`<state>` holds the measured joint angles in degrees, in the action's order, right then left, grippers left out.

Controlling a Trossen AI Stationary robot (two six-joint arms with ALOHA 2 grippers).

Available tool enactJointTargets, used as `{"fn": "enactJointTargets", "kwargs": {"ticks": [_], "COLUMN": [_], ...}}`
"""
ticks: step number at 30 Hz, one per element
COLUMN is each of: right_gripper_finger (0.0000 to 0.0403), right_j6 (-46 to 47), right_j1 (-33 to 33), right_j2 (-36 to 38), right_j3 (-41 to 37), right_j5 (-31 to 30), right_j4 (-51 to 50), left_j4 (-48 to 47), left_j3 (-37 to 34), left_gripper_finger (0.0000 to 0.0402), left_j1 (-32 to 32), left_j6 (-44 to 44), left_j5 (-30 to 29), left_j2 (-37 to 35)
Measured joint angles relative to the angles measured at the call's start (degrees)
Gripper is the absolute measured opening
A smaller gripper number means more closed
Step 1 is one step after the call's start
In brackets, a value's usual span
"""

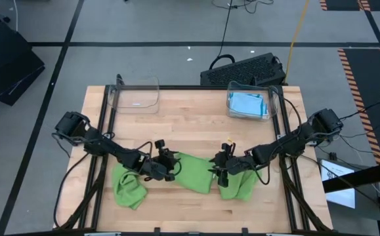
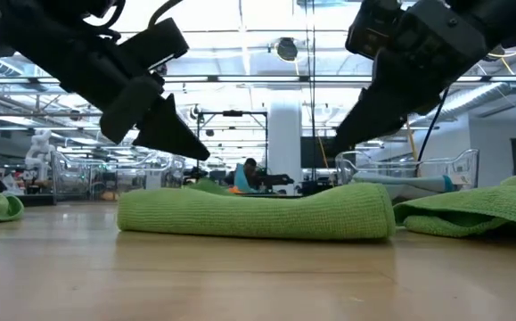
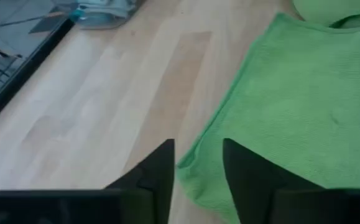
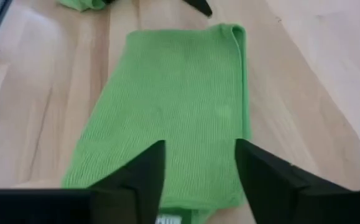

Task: Fold microfiber towels
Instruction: Fold the center green microfiber cloth

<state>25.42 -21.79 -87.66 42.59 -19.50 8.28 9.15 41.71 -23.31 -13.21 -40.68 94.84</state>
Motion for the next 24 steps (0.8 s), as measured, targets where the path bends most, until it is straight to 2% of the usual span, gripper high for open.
{"fn": "enactJointTargets", "kwargs": {"ticks": [5, 8, 11, 14, 19, 24], "right_gripper_finger": [0.0231, 0.0237, 0.0231, 0.0217, 0.0180, 0.0132], "right_j6": [-1.6, -1.7, -1.9, -2.8, -4.1, -5.4], "right_j1": [0.5, 0.4, 0.2, -0.1, -0.3, -0.5], "right_j2": [0.3, 0.3, -0.2, -1.1, -5.2, -12.9], "right_j3": [0.0, 0.0, 0.0, -0.1, -0.2, -0.2], "right_j5": [0.1, 0.3, 0.3, 0.3, 0.6, 4.6], "right_j4": [1.6, 3.3, 6.5, 9.2, 17.8, 29.8], "left_j4": [3.6, 6.2, 9.1, 11.0, 12.1, 11.0], "left_j3": [0.0, 0.0, 0.0, 0.1, 0.1, 0.0], "left_gripper_finger": [0.0174, 0.0184, 0.0184, 0.0168, 0.0116, 0.0075], "left_j1": [0.1, 0.2, 0.3, 0.8, 0.5, -0.1], "left_j6": [3.5, 4.1, 3.5, 0.2, -5.2, -8.2], "left_j5": [-1.1, -0.7, 3.9, 8.1, 8.6, 9.4], "left_j2": [-0.9, -0.8, -0.8, 0.9, 6.0, 11.2]}}
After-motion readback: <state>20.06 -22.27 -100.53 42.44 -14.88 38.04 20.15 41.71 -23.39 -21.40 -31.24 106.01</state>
